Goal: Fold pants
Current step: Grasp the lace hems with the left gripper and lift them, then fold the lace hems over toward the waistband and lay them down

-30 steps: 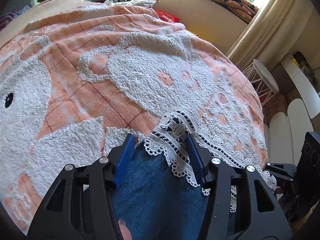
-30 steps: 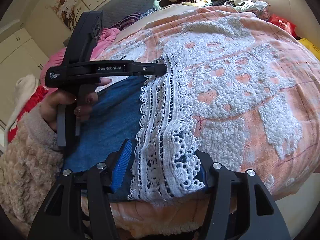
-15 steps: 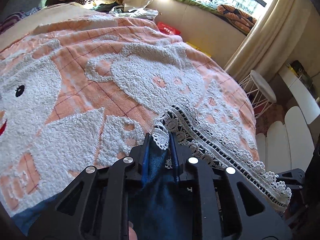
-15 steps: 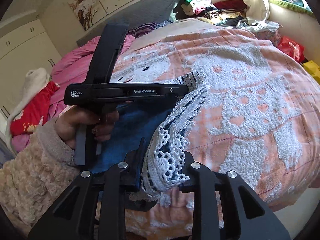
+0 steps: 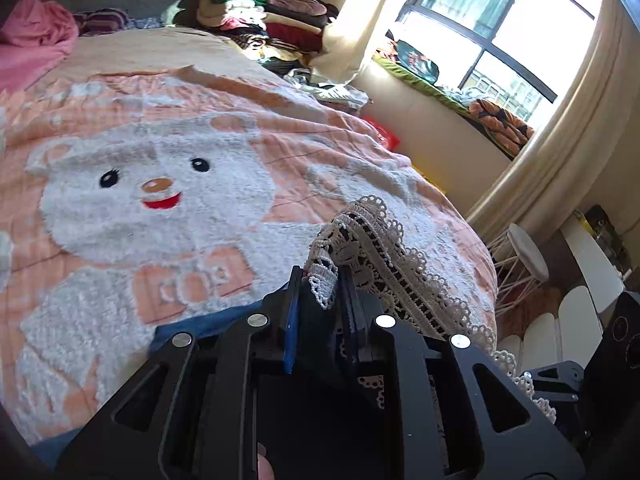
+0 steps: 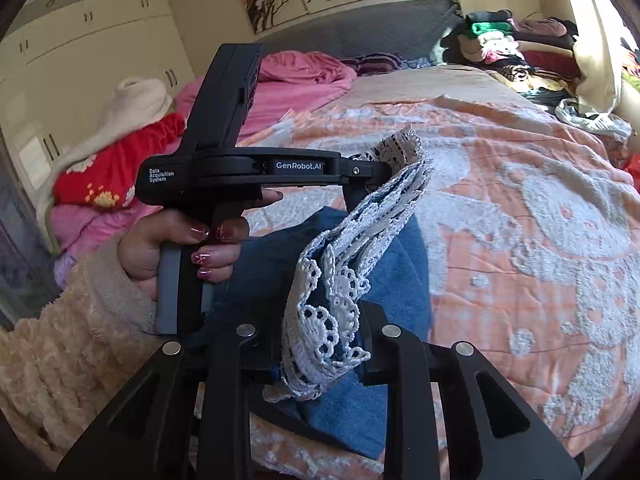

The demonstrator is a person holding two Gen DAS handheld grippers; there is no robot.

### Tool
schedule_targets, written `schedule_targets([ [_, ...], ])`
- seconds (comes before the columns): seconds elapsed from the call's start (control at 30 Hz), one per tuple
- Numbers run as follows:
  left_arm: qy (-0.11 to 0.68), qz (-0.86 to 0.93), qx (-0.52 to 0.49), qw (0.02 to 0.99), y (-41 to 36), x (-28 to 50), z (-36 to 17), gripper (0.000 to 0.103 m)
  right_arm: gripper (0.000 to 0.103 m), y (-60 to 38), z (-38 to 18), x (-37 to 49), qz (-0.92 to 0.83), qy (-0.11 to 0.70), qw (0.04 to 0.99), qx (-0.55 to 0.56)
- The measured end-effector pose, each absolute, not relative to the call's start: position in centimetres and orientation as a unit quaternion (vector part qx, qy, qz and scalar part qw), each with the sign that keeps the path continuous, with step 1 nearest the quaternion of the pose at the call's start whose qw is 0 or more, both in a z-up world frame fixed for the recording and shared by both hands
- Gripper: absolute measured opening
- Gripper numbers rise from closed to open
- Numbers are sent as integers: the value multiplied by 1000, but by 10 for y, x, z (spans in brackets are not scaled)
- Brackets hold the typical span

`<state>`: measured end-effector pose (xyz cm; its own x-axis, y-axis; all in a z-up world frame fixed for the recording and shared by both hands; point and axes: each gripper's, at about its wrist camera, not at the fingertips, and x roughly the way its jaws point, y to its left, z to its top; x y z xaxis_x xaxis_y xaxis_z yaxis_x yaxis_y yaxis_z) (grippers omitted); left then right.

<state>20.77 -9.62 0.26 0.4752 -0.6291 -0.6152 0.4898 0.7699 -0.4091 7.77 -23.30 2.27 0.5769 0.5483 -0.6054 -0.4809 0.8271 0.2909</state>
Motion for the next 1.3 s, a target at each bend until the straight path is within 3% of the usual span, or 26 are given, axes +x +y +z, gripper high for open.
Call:
schedule_targets([
  [0.2,416,-256,-140,861,-46,202,-24,18,24,-175,-9,77,308,388,868,-16],
  [0.5,388,-227,-312,837,47,172,-27,55,30,-119,-35,53,332,398,850,-98],
  [0.63,419,-219,-278,836,33,174,-34,62,48,-96,-42,40,337,396,844,-132],
  [0.83,455,-208,-227,835,9,188,-48,61,63,-130,-15,28,359,385,849,-48],
  [0.93,457,-221,-235,829,6,189,-49,26,65,-158,-5,24,336,378,863,-27],
  [0.97,456,-222,-235,829,6,189,-47,20,65,-165,-5,24,326,379,866,-26],
  [1.17,393,-242,-216,860,10,172,-16,15,65,-185,-24,40,278,410,869,-15],
  [1.3,449,-189,-177,855,6,185,-38,16,66,-177,-39,45,265,432,861,-42],
])
